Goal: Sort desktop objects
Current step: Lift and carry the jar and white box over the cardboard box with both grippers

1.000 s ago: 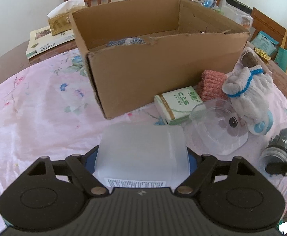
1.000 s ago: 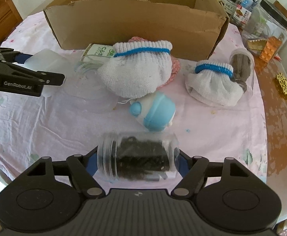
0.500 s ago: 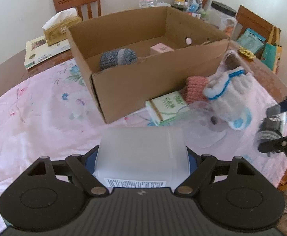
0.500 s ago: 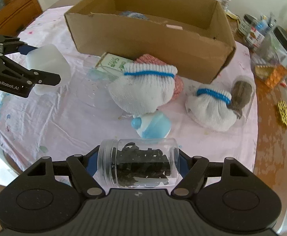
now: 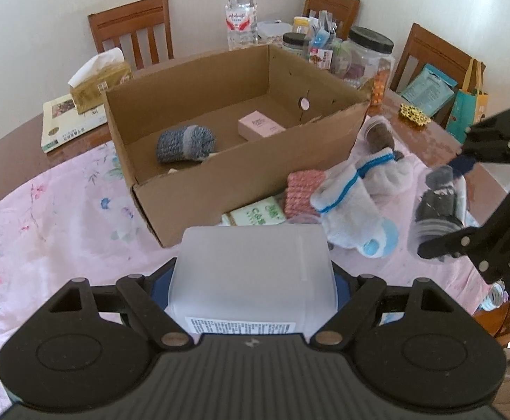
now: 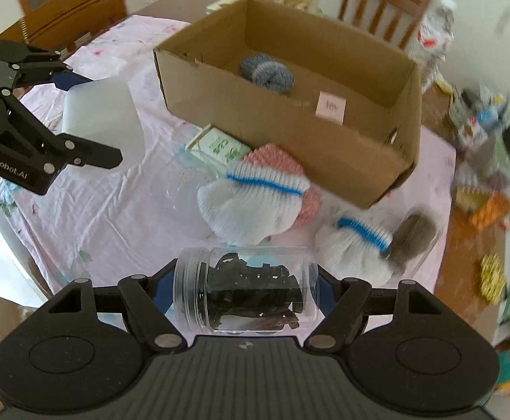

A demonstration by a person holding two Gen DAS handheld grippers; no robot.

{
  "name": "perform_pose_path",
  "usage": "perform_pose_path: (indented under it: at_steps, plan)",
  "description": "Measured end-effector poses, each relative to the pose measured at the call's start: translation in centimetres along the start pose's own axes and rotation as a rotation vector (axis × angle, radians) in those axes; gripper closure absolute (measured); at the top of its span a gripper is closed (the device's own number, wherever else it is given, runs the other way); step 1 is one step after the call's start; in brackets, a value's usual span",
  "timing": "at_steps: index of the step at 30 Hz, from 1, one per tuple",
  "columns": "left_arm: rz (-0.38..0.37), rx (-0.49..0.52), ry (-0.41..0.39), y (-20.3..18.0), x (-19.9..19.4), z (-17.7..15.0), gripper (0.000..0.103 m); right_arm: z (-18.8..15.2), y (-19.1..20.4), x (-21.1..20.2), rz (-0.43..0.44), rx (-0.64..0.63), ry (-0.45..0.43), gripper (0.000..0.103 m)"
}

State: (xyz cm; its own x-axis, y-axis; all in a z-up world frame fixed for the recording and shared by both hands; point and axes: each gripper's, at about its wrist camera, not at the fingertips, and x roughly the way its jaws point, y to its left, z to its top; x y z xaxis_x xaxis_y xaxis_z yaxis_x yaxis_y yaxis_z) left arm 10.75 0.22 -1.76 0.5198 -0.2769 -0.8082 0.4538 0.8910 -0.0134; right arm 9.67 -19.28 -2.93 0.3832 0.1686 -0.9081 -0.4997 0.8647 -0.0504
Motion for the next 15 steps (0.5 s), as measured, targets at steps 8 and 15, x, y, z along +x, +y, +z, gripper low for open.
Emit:
perform_pose_path:
  at_steps: [8, 15]
  plan:
    - [0.033, -0.035, -0.024, -2.9, -1.3, 1.3, 0.020, 1.2, -2.4, -2.0, 0.037, -0.111, -0.050, 0.024]
    - [0.033, -0.043, -0.035, -4.6, -1.9, 2.9, 0.020, 1.7, -4.3, -2.9, 0.054, -0.158, -0.071, 0.024]
